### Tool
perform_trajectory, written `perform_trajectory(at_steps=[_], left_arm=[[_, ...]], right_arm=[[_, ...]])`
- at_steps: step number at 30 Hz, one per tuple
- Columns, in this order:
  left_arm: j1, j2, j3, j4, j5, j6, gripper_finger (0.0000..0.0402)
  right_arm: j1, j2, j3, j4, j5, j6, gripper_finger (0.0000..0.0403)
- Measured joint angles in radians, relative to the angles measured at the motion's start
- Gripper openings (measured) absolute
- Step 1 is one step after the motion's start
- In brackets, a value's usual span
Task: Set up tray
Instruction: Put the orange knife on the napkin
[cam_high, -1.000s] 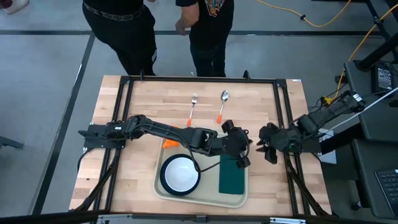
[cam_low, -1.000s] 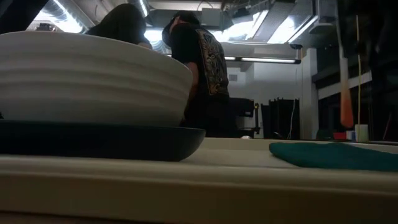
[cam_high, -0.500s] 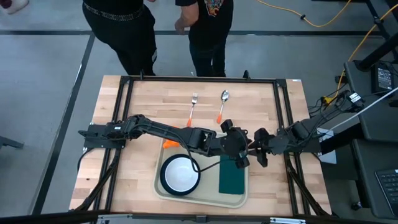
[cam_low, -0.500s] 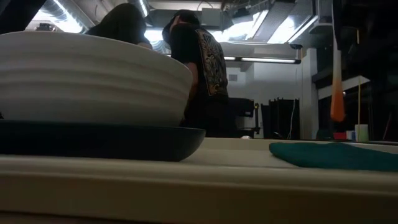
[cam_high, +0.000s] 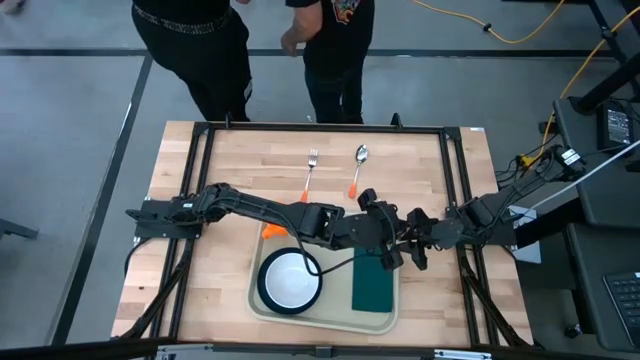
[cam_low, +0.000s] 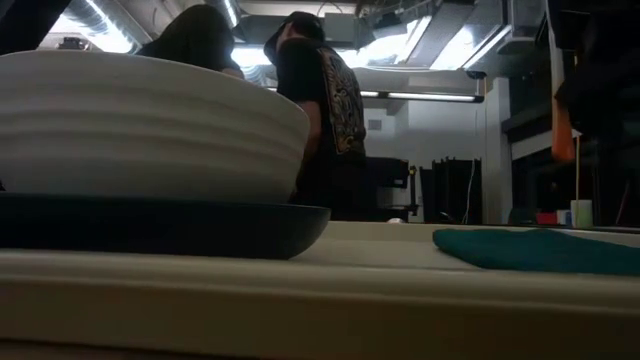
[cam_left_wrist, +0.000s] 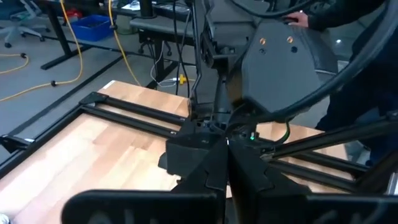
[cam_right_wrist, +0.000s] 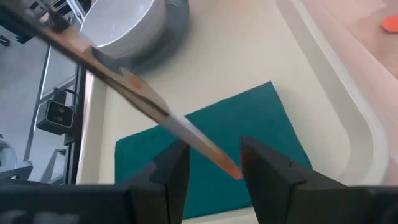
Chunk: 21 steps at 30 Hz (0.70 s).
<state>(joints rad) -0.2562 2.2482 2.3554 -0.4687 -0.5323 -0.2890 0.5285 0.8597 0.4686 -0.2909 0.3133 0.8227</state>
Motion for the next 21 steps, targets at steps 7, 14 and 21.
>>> perform_trajectory(at_steps=[7, 14, 21], left_arm=[[0.000, 0.000, 0.000, 0.002, -0.001, 0.008, 0.0002], [0.000, 0.000, 0.000, 0.002, -0.001, 0.013, 0.0002], [0.001, 0.000, 0.000, 0.003, -0.003, 0.013, 0.0002]], right_arm=[[0.000, 0.000, 0.000, 0.004, -0.018, -0.013, 0.0144], [0.001, 0.000, 0.000, 0.004, -0.055, 0.000, 0.0079], [0.000, 0.000, 0.000, 0.049, -0.087, -0.013, 0.0011]])
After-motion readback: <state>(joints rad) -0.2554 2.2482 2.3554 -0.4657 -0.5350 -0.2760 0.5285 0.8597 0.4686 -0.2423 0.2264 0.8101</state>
